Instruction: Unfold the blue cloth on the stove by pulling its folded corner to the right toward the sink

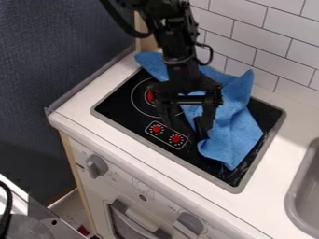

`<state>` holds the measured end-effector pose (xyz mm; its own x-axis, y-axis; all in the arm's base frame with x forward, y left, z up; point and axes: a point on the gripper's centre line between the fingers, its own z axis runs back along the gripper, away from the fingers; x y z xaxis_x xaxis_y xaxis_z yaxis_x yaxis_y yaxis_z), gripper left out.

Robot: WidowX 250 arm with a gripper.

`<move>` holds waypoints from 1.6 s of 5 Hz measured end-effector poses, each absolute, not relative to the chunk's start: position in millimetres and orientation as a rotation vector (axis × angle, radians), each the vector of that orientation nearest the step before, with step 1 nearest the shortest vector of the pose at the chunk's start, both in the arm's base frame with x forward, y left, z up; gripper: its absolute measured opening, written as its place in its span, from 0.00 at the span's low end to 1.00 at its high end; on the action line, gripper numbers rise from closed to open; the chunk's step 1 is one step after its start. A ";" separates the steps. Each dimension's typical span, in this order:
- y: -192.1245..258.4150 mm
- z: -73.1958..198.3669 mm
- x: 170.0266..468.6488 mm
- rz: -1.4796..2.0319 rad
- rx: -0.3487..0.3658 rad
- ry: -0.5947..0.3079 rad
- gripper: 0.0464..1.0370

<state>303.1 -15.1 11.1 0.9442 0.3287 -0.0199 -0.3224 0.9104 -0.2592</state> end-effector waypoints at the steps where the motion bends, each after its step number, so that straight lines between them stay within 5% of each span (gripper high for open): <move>1: -15.2 -0.9 307.8 0.337 -0.264 0.012 0.96; 3: -24.1 -22.4 319.4 0.343 -0.274 0.046 0.91; 5: -24.9 -25.2 319.0 0.327 -0.282 0.051 0.32; 6: -23.6 -23.4 311.8 0.330 -0.263 0.092 0.12; 8: -35.7 -4.1 313.9 0.302 -0.221 0.083 0.01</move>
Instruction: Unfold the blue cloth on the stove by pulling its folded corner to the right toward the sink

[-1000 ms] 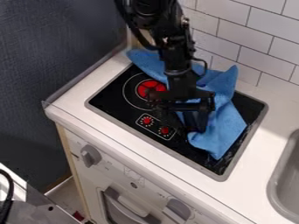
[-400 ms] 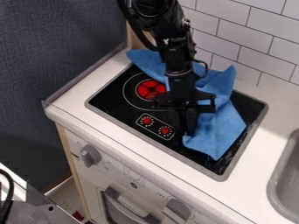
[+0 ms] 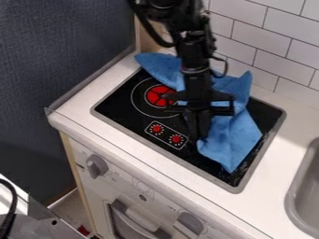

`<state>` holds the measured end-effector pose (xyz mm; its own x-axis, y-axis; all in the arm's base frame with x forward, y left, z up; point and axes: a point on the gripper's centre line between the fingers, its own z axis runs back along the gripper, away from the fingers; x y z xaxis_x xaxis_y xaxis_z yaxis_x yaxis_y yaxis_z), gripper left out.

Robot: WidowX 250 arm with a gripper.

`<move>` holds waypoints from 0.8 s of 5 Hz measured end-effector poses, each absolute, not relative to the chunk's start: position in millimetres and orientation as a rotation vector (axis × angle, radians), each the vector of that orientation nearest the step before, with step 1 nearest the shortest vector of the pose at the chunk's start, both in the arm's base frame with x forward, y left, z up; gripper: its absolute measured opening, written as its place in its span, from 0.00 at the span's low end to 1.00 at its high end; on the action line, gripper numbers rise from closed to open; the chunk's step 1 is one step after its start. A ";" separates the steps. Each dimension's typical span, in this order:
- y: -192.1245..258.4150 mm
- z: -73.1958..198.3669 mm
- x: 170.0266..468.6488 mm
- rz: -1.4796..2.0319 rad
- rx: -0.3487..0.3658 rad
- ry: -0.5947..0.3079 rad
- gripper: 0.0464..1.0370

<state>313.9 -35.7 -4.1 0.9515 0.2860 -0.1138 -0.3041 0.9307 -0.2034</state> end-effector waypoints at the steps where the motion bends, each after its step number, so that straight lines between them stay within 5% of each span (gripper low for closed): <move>1: -47.7 0.8 319.3 0.264 -0.207 0.070 0.01; 4: -127.7 21.9 349.4 0.077 -0.260 0.033 0.01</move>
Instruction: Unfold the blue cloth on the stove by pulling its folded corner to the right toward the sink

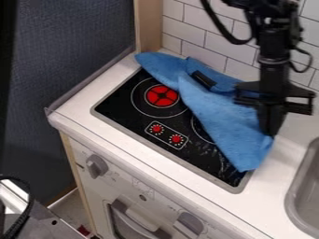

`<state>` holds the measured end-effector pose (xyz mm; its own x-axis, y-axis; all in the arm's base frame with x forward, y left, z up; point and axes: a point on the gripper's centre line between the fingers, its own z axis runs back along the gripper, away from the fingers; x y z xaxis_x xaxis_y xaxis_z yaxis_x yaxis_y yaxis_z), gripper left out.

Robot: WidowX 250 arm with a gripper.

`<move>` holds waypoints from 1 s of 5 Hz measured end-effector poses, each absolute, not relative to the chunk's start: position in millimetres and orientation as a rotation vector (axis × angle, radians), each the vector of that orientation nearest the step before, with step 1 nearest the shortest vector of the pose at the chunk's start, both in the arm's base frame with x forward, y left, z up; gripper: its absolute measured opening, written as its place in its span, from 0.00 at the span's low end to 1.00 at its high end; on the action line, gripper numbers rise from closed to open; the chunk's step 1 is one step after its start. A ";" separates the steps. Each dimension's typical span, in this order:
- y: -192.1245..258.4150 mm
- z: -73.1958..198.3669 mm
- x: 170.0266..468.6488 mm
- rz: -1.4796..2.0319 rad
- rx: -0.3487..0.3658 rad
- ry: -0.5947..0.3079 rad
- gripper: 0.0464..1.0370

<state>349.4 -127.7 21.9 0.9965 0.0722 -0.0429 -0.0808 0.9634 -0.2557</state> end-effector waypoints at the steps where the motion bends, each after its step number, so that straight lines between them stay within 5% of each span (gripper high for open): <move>1: -141.0 8.2 350.7 0.062 -0.288 0.047 0.03; 2: -143.6 1.6 345.1 0.067 -0.302 0.054 0.18; 3: -145.0 -6.1 333.4 0.059 -0.233 0.080 0.43; 5: -147.9 43.3 333.5 -0.035 -0.243 -0.022 0.97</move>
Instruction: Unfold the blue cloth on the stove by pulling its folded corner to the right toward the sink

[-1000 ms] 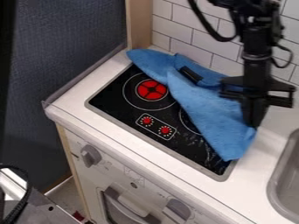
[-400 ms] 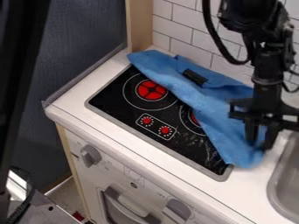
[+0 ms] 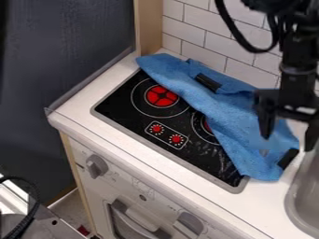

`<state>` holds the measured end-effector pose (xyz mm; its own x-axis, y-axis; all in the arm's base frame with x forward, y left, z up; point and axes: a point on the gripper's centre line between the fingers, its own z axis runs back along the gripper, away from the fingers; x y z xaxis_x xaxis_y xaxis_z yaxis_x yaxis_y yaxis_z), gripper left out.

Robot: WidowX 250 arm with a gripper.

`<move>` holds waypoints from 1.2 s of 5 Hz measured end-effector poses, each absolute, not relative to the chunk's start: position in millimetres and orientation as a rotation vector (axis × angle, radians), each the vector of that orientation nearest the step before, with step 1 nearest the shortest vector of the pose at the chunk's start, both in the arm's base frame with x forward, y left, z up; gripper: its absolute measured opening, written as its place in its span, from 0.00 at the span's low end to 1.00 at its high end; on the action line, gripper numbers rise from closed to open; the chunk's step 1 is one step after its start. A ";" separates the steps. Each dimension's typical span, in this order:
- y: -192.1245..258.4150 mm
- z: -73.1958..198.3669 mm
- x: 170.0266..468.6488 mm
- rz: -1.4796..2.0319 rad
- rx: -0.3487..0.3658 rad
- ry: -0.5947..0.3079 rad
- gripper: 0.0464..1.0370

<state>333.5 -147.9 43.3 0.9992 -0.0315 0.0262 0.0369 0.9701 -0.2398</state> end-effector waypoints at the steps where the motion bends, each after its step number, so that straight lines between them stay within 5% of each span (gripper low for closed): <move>1: -132.4 50.7 330.5 -0.048 -0.153 0.001 0.97; 6: 35.4 54.0 340.4 0.177 -0.066 -0.040 0.96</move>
<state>340.4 35.4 54.0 0.9836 0.1774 0.0337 -0.1748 0.9822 -0.0693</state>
